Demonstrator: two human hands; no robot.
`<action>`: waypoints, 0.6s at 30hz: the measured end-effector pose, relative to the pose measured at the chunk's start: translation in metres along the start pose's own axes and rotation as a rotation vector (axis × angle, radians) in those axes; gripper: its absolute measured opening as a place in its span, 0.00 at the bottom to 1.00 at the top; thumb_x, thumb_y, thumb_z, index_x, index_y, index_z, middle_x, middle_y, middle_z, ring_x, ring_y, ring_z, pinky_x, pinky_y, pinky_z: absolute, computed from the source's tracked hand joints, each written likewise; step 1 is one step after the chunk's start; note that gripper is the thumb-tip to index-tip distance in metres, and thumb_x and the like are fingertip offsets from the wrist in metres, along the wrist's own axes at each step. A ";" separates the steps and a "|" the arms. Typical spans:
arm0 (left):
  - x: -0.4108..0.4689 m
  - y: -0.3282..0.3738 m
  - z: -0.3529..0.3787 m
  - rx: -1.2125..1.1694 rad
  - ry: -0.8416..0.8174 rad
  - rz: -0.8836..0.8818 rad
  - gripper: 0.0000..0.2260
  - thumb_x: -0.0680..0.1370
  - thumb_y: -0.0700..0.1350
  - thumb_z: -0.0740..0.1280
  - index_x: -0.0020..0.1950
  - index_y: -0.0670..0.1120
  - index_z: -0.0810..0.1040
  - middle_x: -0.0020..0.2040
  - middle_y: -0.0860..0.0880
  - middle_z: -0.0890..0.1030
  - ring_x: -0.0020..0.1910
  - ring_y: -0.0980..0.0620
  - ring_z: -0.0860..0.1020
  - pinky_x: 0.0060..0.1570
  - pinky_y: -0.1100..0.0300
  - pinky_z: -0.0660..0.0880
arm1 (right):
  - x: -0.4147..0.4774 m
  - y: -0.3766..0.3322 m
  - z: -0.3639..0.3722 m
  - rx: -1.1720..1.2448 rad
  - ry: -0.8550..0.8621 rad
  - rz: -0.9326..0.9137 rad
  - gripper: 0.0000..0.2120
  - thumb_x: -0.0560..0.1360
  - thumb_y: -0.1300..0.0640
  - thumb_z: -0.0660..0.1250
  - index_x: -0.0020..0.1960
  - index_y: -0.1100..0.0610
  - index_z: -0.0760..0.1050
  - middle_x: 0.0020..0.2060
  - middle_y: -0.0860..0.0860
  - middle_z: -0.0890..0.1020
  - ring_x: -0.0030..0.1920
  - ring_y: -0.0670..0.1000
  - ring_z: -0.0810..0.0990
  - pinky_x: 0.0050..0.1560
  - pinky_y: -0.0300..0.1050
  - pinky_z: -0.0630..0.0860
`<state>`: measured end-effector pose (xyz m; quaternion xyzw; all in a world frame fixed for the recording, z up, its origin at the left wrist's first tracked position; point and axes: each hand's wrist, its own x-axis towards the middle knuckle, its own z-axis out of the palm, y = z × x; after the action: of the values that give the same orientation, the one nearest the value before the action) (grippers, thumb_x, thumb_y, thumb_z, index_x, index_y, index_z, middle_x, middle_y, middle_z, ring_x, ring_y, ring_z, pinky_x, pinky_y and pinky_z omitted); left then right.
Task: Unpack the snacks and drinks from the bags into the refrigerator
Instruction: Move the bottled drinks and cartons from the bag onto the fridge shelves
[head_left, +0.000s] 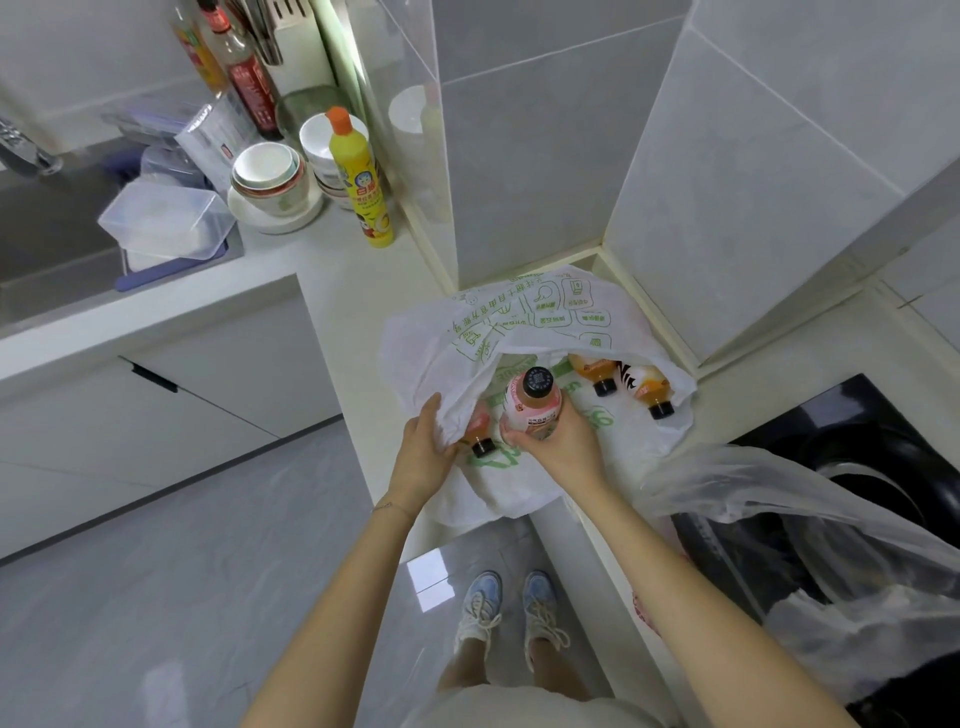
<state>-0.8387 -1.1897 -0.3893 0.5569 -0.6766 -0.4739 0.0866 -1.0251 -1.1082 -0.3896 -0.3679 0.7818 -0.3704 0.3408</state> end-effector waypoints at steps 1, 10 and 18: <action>0.000 0.000 0.001 0.008 -0.005 0.005 0.33 0.78 0.44 0.69 0.79 0.48 0.55 0.70 0.40 0.66 0.69 0.43 0.67 0.59 0.64 0.61 | 0.001 0.000 -0.004 0.000 0.022 0.006 0.34 0.62 0.46 0.80 0.63 0.54 0.72 0.56 0.47 0.82 0.57 0.48 0.80 0.56 0.47 0.78; -0.003 -0.001 0.003 0.034 -0.005 0.033 0.32 0.79 0.43 0.67 0.79 0.48 0.55 0.71 0.41 0.65 0.70 0.44 0.66 0.58 0.64 0.61 | 0.004 0.007 -0.019 0.072 0.120 0.030 0.43 0.60 0.46 0.80 0.70 0.50 0.67 0.64 0.45 0.77 0.64 0.45 0.75 0.64 0.50 0.74; -0.009 -0.005 0.001 0.216 0.096 0.066 0.37 0.76 0.51 0.69 0.79 0.51 0.52 0.75 0.40 0.59 0.73 0.39 0.61 0.66 0.47 0.65 | -0.024 0.020 0.010 -0.074 0.092 0.275 0.29 0.66 0.38 0.74 0.57 0.57 0.73 0.52 0.52 0.79 0.54 0.54 0.79 0.51 0.48 0.76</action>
<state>-0.8330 -1.1811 -0.3895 0.5626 -0.7365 -0.3681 0.0742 -1.0114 -1.0823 -0.4053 -0.2523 0.8528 -0.3078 0.3382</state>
